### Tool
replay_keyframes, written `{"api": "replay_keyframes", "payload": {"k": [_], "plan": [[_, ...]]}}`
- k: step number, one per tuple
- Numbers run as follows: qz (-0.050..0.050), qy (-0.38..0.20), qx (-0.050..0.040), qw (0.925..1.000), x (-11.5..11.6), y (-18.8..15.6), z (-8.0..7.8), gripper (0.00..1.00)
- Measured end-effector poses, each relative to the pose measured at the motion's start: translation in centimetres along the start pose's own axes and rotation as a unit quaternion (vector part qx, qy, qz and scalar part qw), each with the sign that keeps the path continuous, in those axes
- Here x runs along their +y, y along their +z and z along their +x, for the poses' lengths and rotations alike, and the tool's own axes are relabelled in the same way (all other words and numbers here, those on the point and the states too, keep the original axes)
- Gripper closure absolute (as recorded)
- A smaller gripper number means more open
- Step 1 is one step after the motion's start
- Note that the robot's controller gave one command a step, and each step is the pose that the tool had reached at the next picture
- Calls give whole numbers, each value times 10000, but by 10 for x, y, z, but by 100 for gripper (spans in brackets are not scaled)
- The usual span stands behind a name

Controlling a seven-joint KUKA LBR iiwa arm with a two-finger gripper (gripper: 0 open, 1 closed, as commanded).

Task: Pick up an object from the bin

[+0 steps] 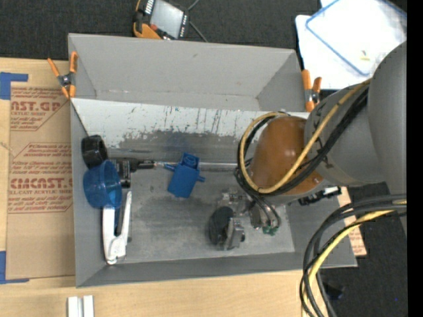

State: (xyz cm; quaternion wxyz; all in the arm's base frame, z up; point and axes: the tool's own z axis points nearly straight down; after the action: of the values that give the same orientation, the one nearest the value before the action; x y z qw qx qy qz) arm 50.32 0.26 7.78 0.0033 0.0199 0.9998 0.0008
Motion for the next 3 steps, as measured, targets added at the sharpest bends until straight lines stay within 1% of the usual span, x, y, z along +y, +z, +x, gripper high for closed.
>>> {"api": "replay_keyframes", "payload": {"k": [1,2,3], "plan": [[-3,112,-28,9999,-34,6,-25,100],[-13,131,-1,9999,-34,-1,-50,100],[-12,119,73,9999,-30,-19,-45,100]]}}
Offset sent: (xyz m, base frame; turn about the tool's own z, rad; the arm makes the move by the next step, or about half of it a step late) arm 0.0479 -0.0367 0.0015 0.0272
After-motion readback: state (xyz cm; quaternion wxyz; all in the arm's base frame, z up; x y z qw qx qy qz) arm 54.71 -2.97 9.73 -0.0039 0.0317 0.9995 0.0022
